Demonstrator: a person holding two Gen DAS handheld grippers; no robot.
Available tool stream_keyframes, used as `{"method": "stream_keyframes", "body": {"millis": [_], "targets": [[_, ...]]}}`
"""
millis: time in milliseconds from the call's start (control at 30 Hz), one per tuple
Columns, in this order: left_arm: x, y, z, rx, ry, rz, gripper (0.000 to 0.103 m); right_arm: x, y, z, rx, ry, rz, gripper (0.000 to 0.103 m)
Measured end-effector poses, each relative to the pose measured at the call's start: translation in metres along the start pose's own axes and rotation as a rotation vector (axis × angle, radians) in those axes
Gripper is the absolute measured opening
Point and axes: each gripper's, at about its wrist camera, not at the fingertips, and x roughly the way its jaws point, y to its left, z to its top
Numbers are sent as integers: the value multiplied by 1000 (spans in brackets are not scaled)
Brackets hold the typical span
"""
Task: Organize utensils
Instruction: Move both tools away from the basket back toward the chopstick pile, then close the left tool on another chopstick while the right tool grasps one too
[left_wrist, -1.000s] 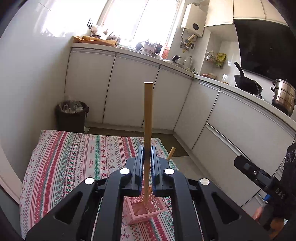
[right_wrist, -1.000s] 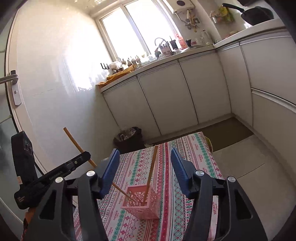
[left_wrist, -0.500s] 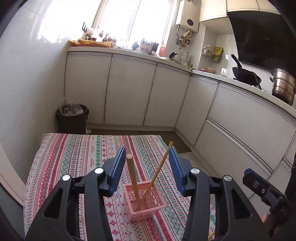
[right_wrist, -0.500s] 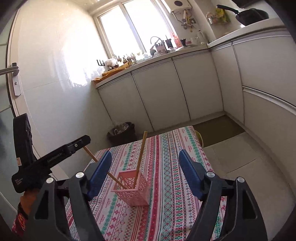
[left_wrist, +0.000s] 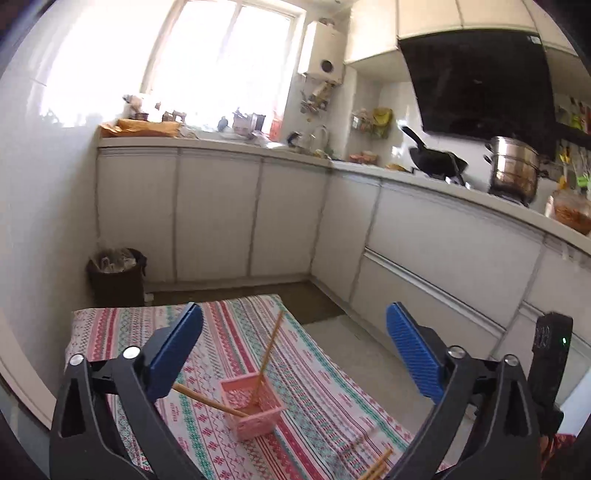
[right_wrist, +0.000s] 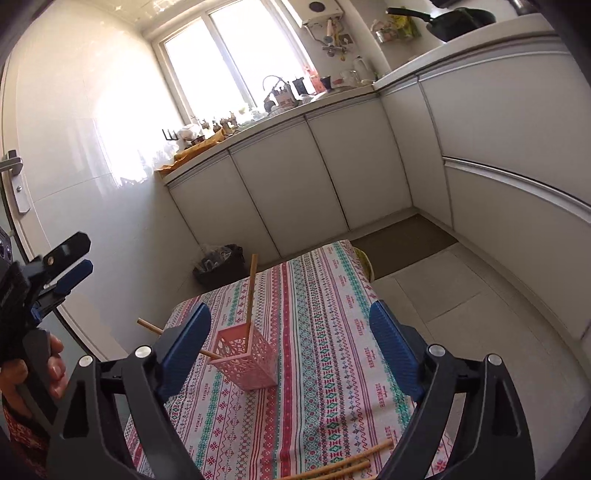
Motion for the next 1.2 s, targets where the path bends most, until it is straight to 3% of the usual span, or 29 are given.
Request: {"method": "stream_keyframes", "body": {"millis": [133,300,400,467,533,700,967,1033,1200], "targets": [[27,-40,-25,151,187,-114,96,-20,-27,-8,93,42,-75,88],[71,-75,-80,287,440,-163,96,-43,-71,-25,234,114,-156,89],[101,-94,-115,312,572,-174,95,-52,-95,-38,307,160,-187,89],[121,-108,-137,335,661,-195,83,-54,-108,-42,357,181,-189,89],[144,-125,-159,384,777,-218,58,-55,-118,-41,406,192,-168,89],[191,-145,-193,451,963,-213,55,-59,-130,-37,452,192,-130,89],[230,-154,-215,491,1143,-210,34,-59,-154,-37,516,235,-123,89],[237,-156,-222,490,1178,-210,23,-60,-161,-38,543,242,-124,89],[242,-148,-220,433,1160,-188,11,-54,-171,-40,585,273,-147,89]]}}
